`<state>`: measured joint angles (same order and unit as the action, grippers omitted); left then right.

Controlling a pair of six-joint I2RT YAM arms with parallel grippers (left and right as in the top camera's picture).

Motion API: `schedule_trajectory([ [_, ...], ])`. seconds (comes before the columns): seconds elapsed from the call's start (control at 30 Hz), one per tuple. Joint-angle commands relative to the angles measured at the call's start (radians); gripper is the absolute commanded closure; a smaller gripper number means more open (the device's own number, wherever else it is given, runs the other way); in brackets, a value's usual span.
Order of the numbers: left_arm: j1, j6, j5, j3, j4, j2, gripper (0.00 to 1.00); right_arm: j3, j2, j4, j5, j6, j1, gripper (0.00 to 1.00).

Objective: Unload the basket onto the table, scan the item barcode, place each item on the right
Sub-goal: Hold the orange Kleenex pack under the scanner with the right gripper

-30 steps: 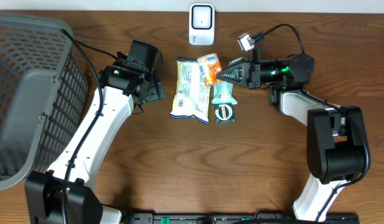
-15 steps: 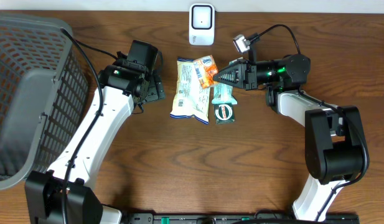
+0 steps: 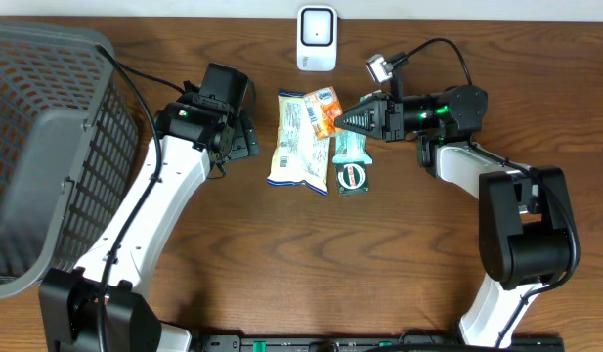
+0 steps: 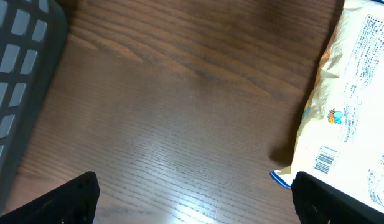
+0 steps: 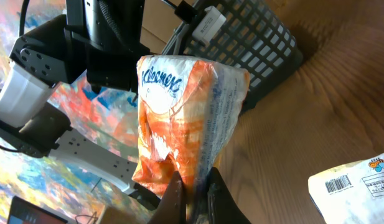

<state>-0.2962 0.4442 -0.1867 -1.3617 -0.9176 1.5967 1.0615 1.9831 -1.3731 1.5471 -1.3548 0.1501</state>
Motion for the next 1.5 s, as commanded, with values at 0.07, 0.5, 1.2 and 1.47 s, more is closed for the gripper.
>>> schedule_trajectory([
  [0.07,0.002,-0.006,-0.016,-0.005,-0.005,-0.009,0.03,0.005,-0.009,-0.003,0.015,0.002,0.002,0.99],
  [0.5,0.002,-0.006,-0.016,-0.005,-0.005,-0.009,0.02,0.005,-0.009,-0.003,0.015,0.002,0.002,0.99],
  [1.2,0.002,-0.006,-0.016,-0.005,-0.005,-0.009,0.02,0.005,-0.009,-0.003,0.015,-0.027,0.002,0.99],
  [1.47,0.002,-0.006,-0.016,-0.005,-0.005,-0.009,0.03,0.005,-0.009,-0.002,0.015,-0.005,0.001,0.99],
])
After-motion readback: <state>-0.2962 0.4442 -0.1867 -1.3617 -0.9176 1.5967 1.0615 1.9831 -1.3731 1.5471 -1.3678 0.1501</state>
